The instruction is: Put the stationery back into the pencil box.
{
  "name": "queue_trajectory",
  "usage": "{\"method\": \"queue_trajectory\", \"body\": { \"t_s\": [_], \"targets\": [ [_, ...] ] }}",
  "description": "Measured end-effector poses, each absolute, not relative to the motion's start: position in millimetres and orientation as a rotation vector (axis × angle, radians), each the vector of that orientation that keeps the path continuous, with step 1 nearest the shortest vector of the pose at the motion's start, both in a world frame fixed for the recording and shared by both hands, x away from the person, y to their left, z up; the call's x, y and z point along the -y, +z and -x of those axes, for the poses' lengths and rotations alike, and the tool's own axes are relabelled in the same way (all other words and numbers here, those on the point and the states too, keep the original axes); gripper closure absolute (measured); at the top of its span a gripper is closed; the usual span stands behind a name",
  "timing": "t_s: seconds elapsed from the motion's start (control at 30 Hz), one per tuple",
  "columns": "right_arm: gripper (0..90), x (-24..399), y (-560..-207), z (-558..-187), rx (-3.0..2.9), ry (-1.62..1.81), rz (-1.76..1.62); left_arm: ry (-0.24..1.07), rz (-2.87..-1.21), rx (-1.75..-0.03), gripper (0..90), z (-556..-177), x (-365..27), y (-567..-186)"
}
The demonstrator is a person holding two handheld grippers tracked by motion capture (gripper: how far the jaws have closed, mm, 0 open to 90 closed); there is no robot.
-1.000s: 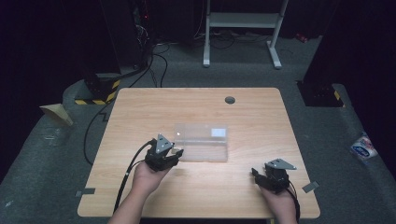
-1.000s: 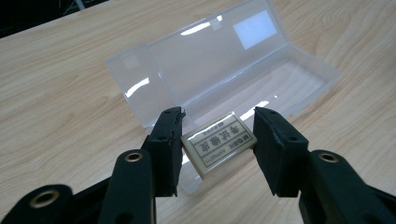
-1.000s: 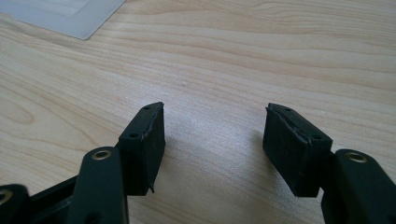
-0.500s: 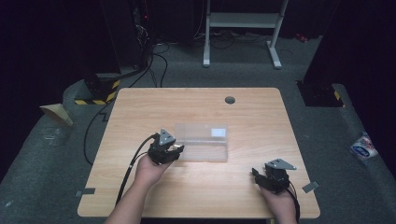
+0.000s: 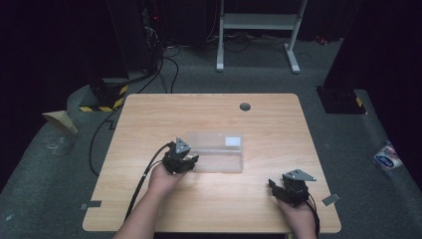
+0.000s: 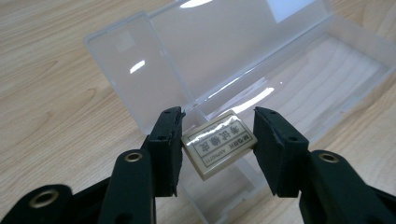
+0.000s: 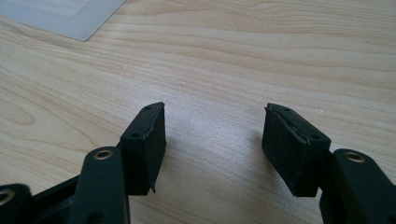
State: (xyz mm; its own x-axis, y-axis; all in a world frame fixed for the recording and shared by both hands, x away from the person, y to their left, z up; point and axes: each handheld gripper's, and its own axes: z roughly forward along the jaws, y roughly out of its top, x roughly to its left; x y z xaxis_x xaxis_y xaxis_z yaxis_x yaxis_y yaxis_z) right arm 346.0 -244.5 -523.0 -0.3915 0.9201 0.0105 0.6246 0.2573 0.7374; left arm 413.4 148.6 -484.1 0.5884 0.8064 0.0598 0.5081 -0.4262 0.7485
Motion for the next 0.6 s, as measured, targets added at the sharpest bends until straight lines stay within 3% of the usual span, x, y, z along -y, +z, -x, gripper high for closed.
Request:
{"method": "queue_trajectory", "body": {
  "t_s": [0.6],
  "targets": [
    [39.1,244,-523,-345,-2.118,0.933,-1.389,0.518,-2.155,-1.086,52.7,-423,-147,-497]
  ]
}}
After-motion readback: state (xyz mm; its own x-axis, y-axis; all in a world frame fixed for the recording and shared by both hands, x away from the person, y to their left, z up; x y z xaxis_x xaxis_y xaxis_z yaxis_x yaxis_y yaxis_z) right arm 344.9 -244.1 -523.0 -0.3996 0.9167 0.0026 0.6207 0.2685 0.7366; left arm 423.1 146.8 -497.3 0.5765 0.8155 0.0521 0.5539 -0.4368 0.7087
